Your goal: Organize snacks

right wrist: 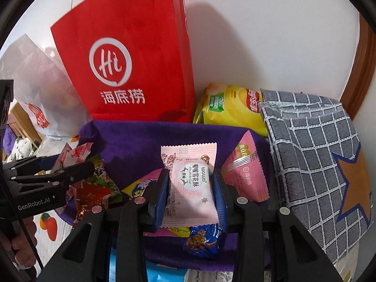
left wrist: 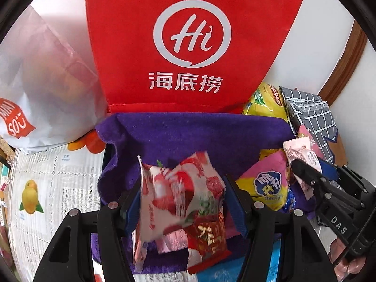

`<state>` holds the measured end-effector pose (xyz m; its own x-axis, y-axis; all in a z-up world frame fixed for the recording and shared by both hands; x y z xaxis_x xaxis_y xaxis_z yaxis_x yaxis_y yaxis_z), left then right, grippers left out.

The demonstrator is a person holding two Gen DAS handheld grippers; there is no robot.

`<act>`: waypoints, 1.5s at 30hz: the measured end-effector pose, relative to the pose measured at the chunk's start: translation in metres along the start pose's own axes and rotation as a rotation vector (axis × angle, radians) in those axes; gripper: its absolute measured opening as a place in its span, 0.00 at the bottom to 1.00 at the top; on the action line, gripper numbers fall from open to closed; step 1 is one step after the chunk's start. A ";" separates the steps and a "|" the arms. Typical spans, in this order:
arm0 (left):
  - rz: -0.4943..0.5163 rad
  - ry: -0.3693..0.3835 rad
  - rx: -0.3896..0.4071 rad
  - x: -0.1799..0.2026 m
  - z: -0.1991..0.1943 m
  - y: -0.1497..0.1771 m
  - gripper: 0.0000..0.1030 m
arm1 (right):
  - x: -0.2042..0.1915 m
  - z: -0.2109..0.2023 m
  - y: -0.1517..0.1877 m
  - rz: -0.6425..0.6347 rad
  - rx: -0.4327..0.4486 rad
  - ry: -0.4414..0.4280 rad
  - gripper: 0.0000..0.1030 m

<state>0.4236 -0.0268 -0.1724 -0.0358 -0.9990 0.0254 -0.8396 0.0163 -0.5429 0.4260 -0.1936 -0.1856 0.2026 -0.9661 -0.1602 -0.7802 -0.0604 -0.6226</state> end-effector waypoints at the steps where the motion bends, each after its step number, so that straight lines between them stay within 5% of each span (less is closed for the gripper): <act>1: -0.001 0.005 -0.005 0.001 0.002 -0.001 0.60 | 0.000 0.002 0.000 -0.003 -0.003 0.001 0.35; 11: 0.011 0.018 -0.034 0.009 0.019 -0.002 0.60 | 0.003 0.012 0.001 -0.008 -0.023 0.009 0.37; 23: 0.002 0.001 -0.003 0.000 -0.014 0.002 0.66 | 0.005 0.012 0.001 -0.023 -0.028 0.030 0.47; 28: 0.004 -0.010 0.015 -0.003 -0.035 0.009 0.68 | 0.002 -0.007 -0.003 -0.019 0.008 0.034 0.53; 45: -0.011 -0.021 0.061 -0.007 -0.107 0.043 0.73 | -0.001 -0.104 0.010 0.009 0.104 0.063 0.53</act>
Point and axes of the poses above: each gripper's, at about its wrist camera, not at the fingertips, and z roughly the way its jaws point, x to its right, y to its underside, the point moved 8 cm from there along z, roughly the way its jaws point, and after that the axes turned 7 degrees about -y, right-handed, at the moved point
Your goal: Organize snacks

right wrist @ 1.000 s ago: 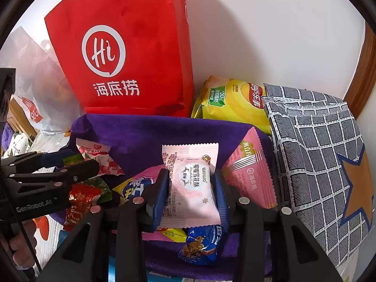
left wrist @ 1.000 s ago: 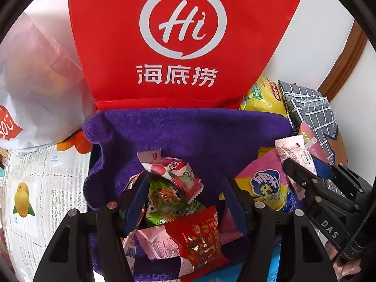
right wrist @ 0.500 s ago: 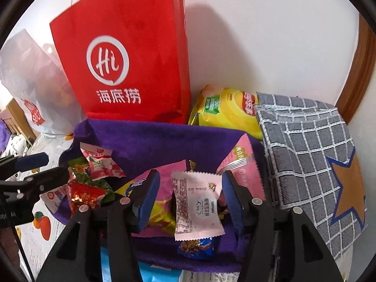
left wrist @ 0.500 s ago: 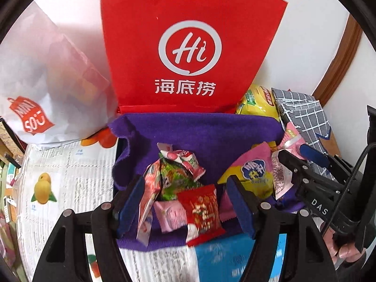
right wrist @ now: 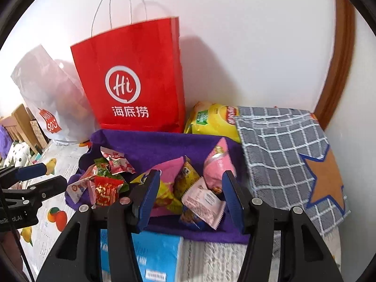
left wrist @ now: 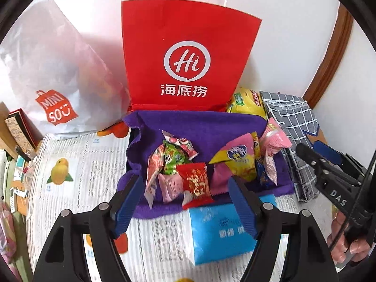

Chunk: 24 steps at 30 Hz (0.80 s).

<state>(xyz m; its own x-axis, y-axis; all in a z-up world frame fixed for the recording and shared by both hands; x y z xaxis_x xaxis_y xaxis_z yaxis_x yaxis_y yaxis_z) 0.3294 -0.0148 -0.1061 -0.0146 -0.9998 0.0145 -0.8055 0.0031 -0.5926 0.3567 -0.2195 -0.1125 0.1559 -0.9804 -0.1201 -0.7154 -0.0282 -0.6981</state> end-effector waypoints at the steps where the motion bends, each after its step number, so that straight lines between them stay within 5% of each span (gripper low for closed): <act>1: 0.002 0.004 0.002 0.001 -0.004 0.002 0.74 | 0.002 -0.006 0.001 0.006 0.004 0.002 0.53; 24: 0.014 -0.003 0.132 0.016 -0.129 0.090 0.89 | -0.017 -0.168 0.086 0.031 0.090 0.054 0.60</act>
Point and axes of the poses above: each gripper's, at about its wrist camera, not at the fingertips, and z roughly the way its jaws point, x to its right, y to its underside, the point moved 8 cm from there along z, roughly the way its jaws point, and after that the axes turned 7 degrees about -y, right-handed, at the moved point
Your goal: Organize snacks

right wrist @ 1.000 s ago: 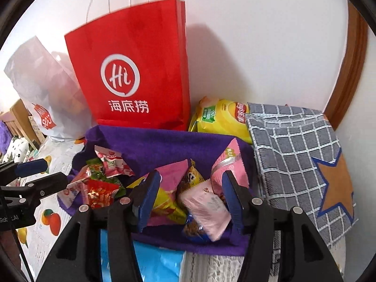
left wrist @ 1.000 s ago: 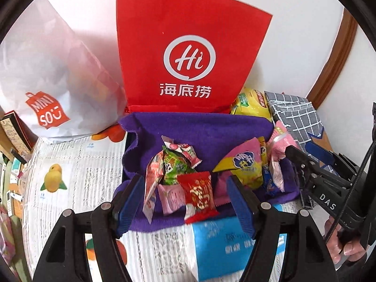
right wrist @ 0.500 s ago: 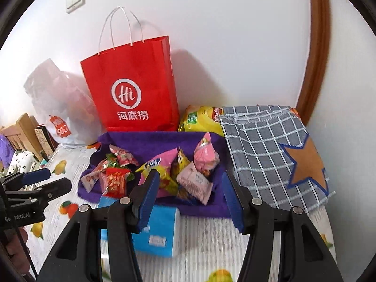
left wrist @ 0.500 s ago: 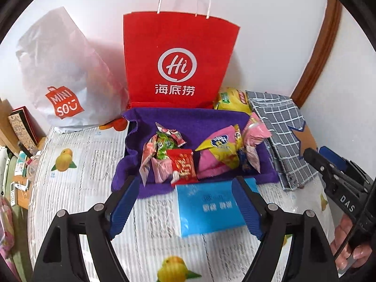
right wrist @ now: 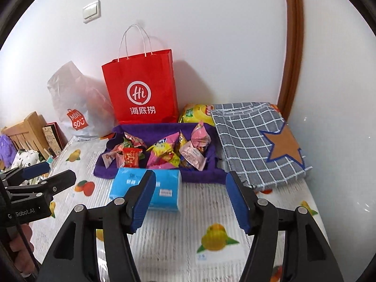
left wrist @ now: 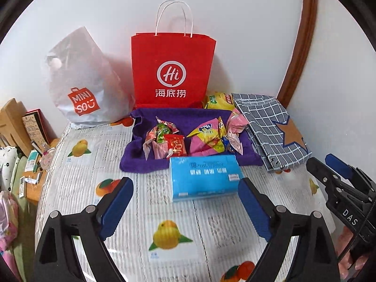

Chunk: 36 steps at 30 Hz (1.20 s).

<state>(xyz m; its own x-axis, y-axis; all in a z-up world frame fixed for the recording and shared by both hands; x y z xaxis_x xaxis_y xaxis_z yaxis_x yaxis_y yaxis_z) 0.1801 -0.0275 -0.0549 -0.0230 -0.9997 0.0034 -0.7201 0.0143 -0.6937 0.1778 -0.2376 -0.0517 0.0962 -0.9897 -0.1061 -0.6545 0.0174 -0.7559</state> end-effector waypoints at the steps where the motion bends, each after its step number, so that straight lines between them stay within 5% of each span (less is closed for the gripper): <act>1: -0.001 -0.002 0.004 0.000 -0.003 0.003 0.89 | -0.001 -0.005 0.004 -0.001 0.000 0.002 0.60; 7: 0.002 -0.021 0.027 0.002 -0.027 0.028 0.90 | -0.002 -0.025 0.028 -0.004 -0.018 0.007 0.62; 9: 0.000 -0.022 0.035 0.003 -0.035 0.036 0.90 | -0.001 -0.032 0.034 -0.005 -0.008 0.022 0.82; 15: 0.005 -0.045 0.056 0.002 -0.055 0.053 0.91 | -0.002 -0.061 0.049 -0.005 0.037 0.011 0.98; 36: 0.011 -0.082 0.099 0.007 -0.075 0.058 0.92 | 0.004 -0.092 0.058 -0.001 0.080 0.027 1.00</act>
Point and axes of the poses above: each gripper's, at about its wrist camera, not at the fingertips, and z roughly the way its jaws point, x to its right, y to its underside, the point moved 8 cm from there along z, roughly the way its jaws point, and after that the axes turned 7 degrees about -y, right-handed, at the moved point
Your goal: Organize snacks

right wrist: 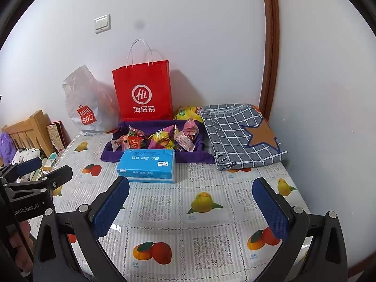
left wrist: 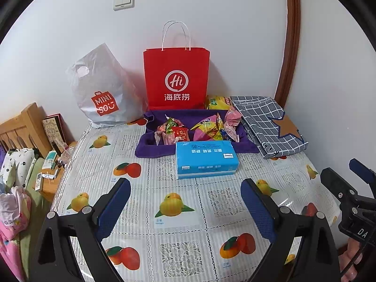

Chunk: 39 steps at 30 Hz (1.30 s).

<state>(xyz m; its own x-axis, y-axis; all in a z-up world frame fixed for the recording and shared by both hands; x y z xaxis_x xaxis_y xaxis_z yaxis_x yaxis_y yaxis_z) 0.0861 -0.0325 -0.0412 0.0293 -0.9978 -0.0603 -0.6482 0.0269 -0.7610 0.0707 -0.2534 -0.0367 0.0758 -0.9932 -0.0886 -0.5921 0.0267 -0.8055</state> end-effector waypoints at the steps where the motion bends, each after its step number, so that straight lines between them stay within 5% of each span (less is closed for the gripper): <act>1: -0.001 0.002 -0.002 0.000 0.000 0.000 0.92 | 0.000 0.000 0.000 0.001 -0.002 0.001 1.00; 39: 0.000 0.003 0.000 0.001 -0.004 -0.001 0.92 | 0.002 -0.009 -0.003 0.001 0.011 0.001 1.00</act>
<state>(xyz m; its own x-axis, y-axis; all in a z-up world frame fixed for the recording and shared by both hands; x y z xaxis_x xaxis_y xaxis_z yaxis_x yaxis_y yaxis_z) 0.0835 -0.0336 -0.0383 0.0265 -0.9979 -0.0583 -0.6482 0.0272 -0.7610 0.0651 -0.2568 -0.0295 0.0738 -0.9933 -0.0889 -0.5833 0.0293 -0.8117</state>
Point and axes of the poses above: each gripper's, at about its wrist camera, not at the fingertips, and z roughly the way its jaws point, x to its right, y to its underside, the point moved 8 cm from there along z, roughly the way its jaws point, and after that the axes turned 7 degrees about -y, right-handed, at the moved point
